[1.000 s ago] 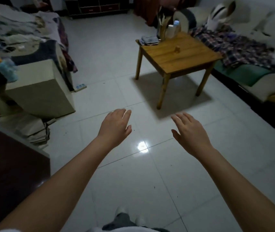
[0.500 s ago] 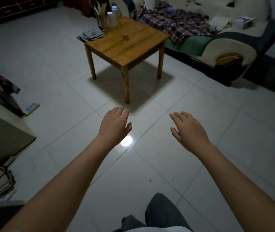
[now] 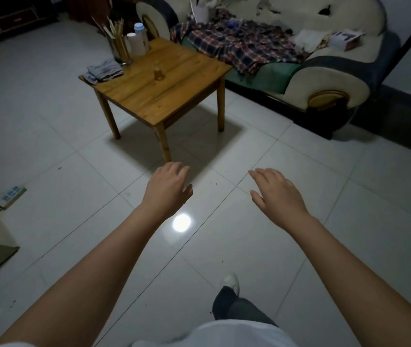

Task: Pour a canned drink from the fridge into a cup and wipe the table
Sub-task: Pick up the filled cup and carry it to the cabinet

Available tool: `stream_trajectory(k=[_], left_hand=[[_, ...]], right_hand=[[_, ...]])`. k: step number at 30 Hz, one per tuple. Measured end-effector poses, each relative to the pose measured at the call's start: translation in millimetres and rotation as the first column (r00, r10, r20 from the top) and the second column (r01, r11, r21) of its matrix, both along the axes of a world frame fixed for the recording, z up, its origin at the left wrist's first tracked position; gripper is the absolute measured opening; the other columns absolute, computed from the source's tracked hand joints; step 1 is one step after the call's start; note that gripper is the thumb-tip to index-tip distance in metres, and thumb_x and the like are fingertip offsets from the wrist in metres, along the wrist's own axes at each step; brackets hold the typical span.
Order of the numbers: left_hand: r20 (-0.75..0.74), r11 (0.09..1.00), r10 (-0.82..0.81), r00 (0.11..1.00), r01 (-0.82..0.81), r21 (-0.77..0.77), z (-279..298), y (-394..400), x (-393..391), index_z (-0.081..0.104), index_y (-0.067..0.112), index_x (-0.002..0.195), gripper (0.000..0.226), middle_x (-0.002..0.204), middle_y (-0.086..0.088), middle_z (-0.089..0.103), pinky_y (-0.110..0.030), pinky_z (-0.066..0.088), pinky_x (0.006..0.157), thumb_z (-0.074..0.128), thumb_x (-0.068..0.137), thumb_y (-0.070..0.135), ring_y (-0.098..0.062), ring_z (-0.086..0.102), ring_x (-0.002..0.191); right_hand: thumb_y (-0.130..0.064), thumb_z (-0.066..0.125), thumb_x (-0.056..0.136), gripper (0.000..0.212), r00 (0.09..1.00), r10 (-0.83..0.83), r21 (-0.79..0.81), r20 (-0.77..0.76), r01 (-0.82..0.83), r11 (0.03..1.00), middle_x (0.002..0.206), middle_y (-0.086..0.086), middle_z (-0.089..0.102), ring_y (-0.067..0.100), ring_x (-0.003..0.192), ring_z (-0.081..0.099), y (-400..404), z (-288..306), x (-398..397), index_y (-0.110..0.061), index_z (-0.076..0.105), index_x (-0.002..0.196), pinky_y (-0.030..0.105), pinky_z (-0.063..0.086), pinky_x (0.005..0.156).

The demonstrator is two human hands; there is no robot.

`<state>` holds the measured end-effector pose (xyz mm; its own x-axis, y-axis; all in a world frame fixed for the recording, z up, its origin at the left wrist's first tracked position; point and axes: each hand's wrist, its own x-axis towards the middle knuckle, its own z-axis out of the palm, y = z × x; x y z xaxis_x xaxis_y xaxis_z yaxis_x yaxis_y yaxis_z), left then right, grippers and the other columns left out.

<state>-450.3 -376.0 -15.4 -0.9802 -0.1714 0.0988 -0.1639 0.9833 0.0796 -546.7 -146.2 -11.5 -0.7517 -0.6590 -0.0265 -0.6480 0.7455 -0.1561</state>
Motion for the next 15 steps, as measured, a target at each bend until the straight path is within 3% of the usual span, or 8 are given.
stream_trajectory(k=[15], left_hand=[[0.005, 0.992, 0.122, 0.993, -0.122, 0.042, 3, -45, -197, 0.050, 0.006, 0.130, 0.048, 0.129, -0.015, 0.054, -0.039, 0.041, 0.098, 0.056, 0.089, 0.030, -0.030, 0.049, 0.121]], right_hand=[[-0.030, 0.040, 0.096, 0.049, 1.000, 0.024, 0.030, 0.002, -0.024, 0.999, 0.145, 0.003, 0.036, 0.020, 0.135, 0.029, -47, 5, -207, -0.016, 0.029, 0.142, 0.034, 0.032, 0.105]])
